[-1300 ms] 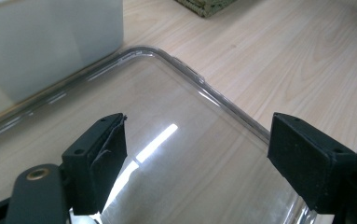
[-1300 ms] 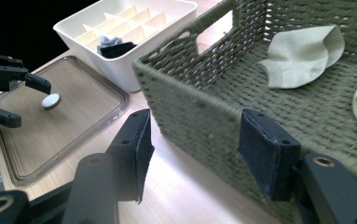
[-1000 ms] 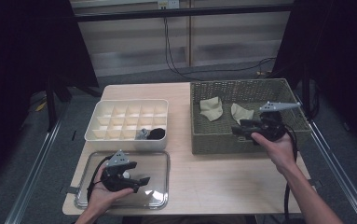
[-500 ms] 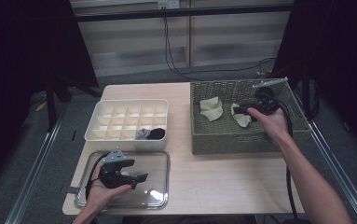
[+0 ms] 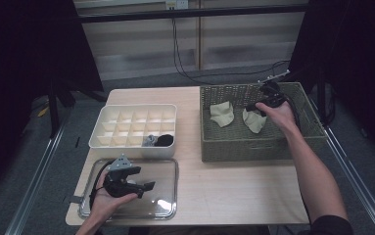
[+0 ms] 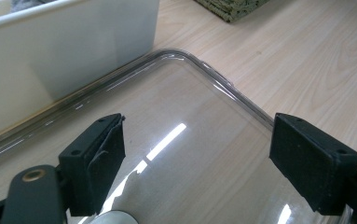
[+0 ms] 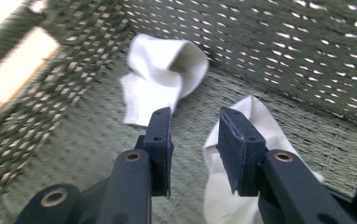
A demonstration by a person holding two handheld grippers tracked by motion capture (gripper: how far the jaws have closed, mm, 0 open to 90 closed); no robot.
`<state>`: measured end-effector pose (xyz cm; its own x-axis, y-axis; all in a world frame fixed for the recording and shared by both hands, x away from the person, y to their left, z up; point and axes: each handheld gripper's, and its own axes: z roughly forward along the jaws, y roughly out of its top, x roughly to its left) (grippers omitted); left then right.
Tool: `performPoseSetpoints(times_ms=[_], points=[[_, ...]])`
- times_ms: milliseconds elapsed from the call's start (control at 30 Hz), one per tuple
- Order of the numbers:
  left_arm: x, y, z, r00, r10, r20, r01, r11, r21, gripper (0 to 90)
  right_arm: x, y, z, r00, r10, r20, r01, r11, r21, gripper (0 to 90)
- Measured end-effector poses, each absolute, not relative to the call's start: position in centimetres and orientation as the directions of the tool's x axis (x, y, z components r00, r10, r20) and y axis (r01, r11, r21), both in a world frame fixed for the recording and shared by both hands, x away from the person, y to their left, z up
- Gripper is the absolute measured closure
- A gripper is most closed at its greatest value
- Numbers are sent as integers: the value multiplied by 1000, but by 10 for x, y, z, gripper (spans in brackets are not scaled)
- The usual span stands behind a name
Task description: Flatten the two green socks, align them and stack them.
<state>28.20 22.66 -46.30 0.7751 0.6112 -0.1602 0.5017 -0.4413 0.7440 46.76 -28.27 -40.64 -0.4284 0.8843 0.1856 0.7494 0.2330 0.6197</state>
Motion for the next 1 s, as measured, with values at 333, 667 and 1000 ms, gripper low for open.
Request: performPoseSetpoints(times_ms=[333,667,1000], points=[[284,229,-464,773,614,-160,503,-440,744,176,495,-289,-428,-393,903,173,813,253,525,735],[284,228,-464,780,605,-158,500,-452,739,170,503,-280,-455,-389,905,170,855,286,431,791],[287,227,-466,777,609,-160,507,-454,733,170,505,-277,-466,-394,908,145,872,320,371,708]])
